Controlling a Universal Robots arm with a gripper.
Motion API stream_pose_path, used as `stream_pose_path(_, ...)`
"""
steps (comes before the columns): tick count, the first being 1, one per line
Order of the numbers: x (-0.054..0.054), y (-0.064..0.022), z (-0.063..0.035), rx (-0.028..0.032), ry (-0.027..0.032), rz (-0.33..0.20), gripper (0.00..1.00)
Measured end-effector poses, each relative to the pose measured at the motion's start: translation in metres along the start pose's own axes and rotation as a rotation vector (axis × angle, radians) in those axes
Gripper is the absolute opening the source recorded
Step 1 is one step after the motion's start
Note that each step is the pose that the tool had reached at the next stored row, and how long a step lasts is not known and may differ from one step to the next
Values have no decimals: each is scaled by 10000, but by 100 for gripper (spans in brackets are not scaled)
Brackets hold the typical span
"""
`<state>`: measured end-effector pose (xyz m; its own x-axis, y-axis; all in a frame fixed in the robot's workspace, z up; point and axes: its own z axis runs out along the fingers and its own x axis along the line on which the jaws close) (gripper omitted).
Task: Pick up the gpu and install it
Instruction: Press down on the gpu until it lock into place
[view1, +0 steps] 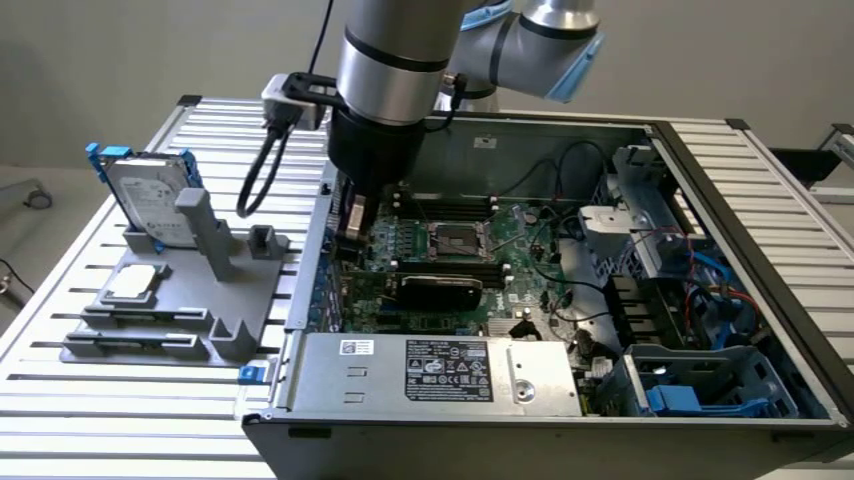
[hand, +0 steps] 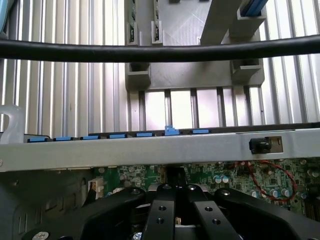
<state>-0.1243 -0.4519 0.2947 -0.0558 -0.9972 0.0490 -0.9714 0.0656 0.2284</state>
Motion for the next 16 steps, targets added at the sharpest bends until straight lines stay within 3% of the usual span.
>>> stream_pose_path(12, 1, 4, -15, -169, -33, 314, 11)
stream_pose_path(16, 1, 3, -14, -184, -23, 406, 11)
